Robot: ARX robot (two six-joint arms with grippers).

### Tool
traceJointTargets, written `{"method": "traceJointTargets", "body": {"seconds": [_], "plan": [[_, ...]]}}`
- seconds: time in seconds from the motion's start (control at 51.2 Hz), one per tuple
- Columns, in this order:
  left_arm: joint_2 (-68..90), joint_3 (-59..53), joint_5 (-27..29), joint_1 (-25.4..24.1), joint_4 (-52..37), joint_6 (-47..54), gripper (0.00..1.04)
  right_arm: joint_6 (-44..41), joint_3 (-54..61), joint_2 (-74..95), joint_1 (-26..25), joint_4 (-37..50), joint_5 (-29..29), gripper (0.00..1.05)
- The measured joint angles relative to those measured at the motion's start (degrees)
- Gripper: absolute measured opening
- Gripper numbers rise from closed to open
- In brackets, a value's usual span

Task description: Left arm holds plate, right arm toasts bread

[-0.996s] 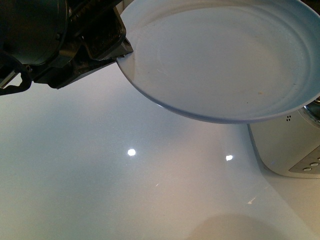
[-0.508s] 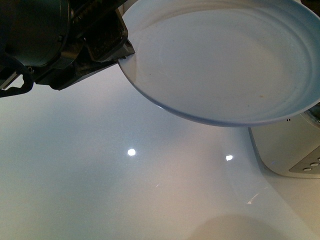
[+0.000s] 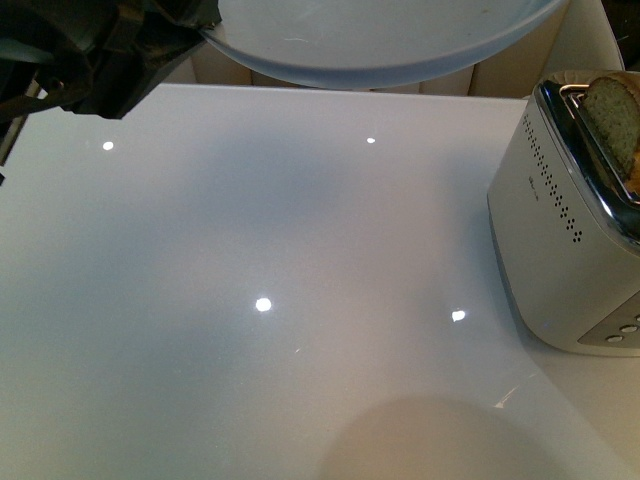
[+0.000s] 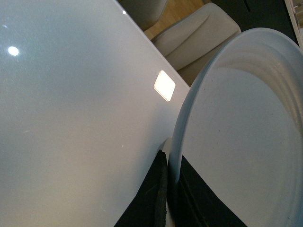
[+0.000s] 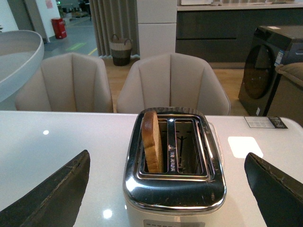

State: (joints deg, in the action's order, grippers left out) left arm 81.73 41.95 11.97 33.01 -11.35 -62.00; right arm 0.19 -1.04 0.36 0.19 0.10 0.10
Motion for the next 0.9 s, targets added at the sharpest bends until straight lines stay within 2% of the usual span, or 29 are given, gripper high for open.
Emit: {"method": "traceJointTargets", "body": {"seconds": [0.117,0.273,0.351,0.547,0.605,0.664,0.742,0.898], "plan": [[-0.2,0.0,-1.5,-0.2,0.2,-1.7,0.03,0.0,0.0,0.0,0.0,0.0,0.0,0.96],[-1.7,0.1,-4.9,-4.8,1.9,0.3,0.03,0.0,0.0,0.0,0.0,0.0,0.0,0.96],[-3.2,-0.3,-6.8,-9.3,2.6,2.7,0.03,0.0,0.0,0.0,0.0,0.0,0.0,0.96],[-4.8,-7.3,-13.7,-25.7,2.6,11.5,0.03,0.0,0.0,0.0,0.0,0.0,0.0,0.96],[-4.1,-10.3,-15.4,-30.6,0.3,13.9,0.03,0.0,0.0,0.0,0.0,0.0,0.0,0.96],[-3.3,-12.1,-16.4,-33.2,-1.7,15.0,0.03,0.0,0.0,0.0,0.0,0.0,0.0,0.96],[1.4,-16.7,-17.8,-38.8,-8.2,17.4,0.03,0.0,0.0,0.0,0.0,0.0,0.0,0.96],[11.4,-21.1,-18.0,-42.3,-19.9,20.5,0.03,0.0,0.0,0.0,0.0,0.0,0.0,0.96]]}}
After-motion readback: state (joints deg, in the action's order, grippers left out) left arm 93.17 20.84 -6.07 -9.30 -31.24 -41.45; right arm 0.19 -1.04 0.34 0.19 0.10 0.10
